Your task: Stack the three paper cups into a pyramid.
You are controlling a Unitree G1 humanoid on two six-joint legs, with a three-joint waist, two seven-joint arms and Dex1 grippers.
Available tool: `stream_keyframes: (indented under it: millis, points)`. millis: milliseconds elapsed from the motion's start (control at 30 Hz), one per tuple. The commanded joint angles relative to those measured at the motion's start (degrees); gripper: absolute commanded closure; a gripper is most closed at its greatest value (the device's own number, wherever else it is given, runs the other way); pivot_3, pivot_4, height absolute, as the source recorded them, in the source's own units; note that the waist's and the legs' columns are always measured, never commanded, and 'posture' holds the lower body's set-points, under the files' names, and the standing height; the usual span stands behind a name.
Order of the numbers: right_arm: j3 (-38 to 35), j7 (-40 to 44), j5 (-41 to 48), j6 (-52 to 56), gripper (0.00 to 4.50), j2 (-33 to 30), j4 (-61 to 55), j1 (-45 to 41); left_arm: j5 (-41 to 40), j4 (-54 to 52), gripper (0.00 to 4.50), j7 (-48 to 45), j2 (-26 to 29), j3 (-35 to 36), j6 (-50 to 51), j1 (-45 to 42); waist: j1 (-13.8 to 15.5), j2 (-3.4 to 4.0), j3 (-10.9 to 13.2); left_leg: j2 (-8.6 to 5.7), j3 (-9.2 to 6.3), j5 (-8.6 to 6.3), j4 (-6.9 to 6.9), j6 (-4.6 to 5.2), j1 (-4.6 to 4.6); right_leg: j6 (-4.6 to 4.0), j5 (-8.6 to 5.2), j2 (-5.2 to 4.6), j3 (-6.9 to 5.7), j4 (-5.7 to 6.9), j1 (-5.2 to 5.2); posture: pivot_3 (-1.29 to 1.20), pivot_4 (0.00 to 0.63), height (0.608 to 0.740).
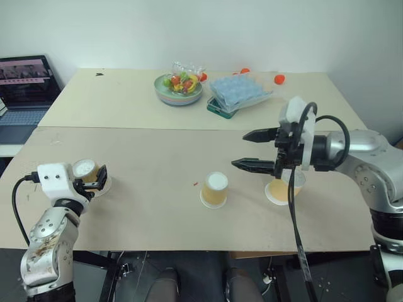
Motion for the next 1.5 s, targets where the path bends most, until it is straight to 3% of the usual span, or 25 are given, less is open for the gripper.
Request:
stream_keyframes:
  millis: [33, 300, 467, 600, 733, 1100, 1500]
  points:
    - [-2.78, -0.63, 1.11, 0.44, 0.0, -0.77, -2.12, 0.11, 0.68, -0.53, 1.81, -0.1, 1.02, -0.37, -2.5, -1.11, 0.0, 0.0, 0.0, 0.0, 0.0, 0.0, 0.0, 0.0, 0.0, 0.0, 0.0, 0.0, 0.0, 0.0, 0.0, 0.0, 0.15, 0.74]
    - [-3.65, -1.69, 1.43, 1.26, 0.0, -0.67, -3.08, 0.82, 0.43, -0.27, 1.93, -3.52, 5.88, -4.99, -1.07, -9.63, 0.23, 0.0, 0.0, 0.0, -0.02, 0.0, 0.01, 0.0, -0.03, 0.0, 0.0, 0.0, -0.04, 0.01, 0.0, 0.0, 0.15, 0.74]
    - [-5.2, -3.51, 2.35, 2.59, 0.0, -0.53, -5.04, 2.29, -1.39, -0.18, 1.93, -16.65, 12.43, -13.49, -1.2, -12.05, 0.07, 0.01, 0.0, -0.02, 0.0, 0.0, -0.01, 0.0, -0.04, 0.01, 0.0, 0.0, -0.01, -0.06, 0.01, 0.0, 0.15, 0.74]
    - [-7.18, -5.15, 3.69, 4.14, 0.0, -1.17, -7.07, 4.11, -3.06, 3.47, 1.93, -30.42, 19.06, -16.75, -4.37, -11.85, -0.73, 0.02, 0.01, 0.08, 0.03, -0.01, -0.1, 0.02, -0.14, -0.02, -0.02, 0.09, 0.03, -0.05, -0.16, 0.0, 0.15, 0.74]
    - [-9.02, -6.8, 4.68, 5.37, 0.0, -1.73, -8.54, 5.25, -3.81, 6.18, 1.93, -40.96, 22.16, -20.43, -8.04, -13.47, -0.56, 0.03, 0.02, 0.14, 0.04, -0.01, -0.1, 0.02, -0.13, -0.05, -0.03, 0.14, 0.02, -0.02, -0.18, 0.0, 0.15, 0.74]
    - [-13.19, -12.14, 7.99, 8.2, 0.0, -2.47, -12.98, 8.34, -1.54, 12.51, 1.93, -53.31, 19.15, -31.24, -14.25, -21.27, 0.0, 0.03, 0.02, 0.15, 0.04, -0.01, -0.08, 0.02, -0.17, -0.05, -0.03, 0.14, -0.01, -0.05, -0.15, 0.0, 0.15, 0.74]
    - [-16.54, -16.77, 11.27, 10.54, 0.0, -4.34, -16.53, 10.9, 1.88, 22.07, 1.93, -53.44, 13.3, -34.09, -16.75, -28.23, -0.23, 0.03, 0.02, 0.16, 0.03, -0.01, -0.04, 0.04, -0.16, -0.04, -0.03, 0.17, 0.0, -0.01, -0.14, 0.0, 0.15, 0.74]
